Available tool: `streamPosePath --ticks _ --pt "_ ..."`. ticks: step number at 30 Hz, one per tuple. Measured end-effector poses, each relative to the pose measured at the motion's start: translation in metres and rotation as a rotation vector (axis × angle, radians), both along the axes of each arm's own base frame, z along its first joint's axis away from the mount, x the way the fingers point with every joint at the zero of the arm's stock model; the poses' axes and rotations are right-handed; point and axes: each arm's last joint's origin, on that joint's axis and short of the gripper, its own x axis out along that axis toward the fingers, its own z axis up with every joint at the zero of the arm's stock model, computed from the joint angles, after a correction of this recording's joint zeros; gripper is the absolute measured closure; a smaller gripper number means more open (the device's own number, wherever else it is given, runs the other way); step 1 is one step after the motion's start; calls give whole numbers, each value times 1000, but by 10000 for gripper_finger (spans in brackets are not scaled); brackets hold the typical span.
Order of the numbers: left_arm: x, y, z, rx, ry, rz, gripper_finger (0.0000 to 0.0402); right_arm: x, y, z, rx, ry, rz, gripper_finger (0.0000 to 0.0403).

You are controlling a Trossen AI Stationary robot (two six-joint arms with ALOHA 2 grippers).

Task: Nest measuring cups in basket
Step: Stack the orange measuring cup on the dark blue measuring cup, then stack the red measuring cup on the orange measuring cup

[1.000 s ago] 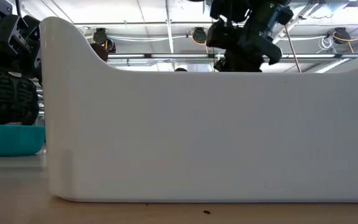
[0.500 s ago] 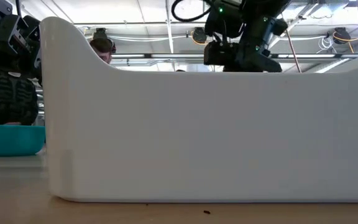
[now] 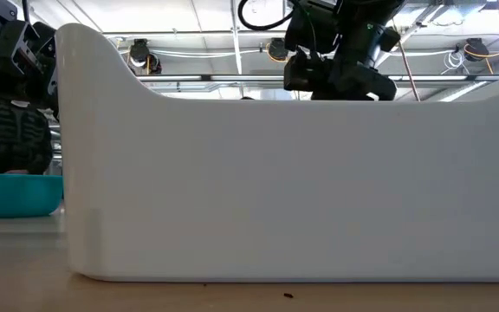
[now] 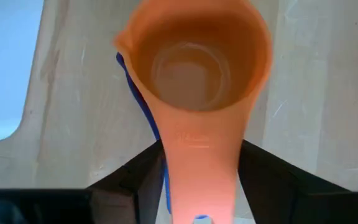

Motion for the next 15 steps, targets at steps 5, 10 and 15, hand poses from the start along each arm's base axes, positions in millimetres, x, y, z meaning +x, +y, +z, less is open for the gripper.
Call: streamPosePath --ticks 5,10,15 --pt "0 0 0 0 0 0 389 0 0 0 5 1 -13 185" --pt "0 0 0 0 0 0 389 -4 -1 10 7 -22 -26 167" --pt "0 0 0 0 -1 0 389 -8 -19 41 -61 -203 -189 169"
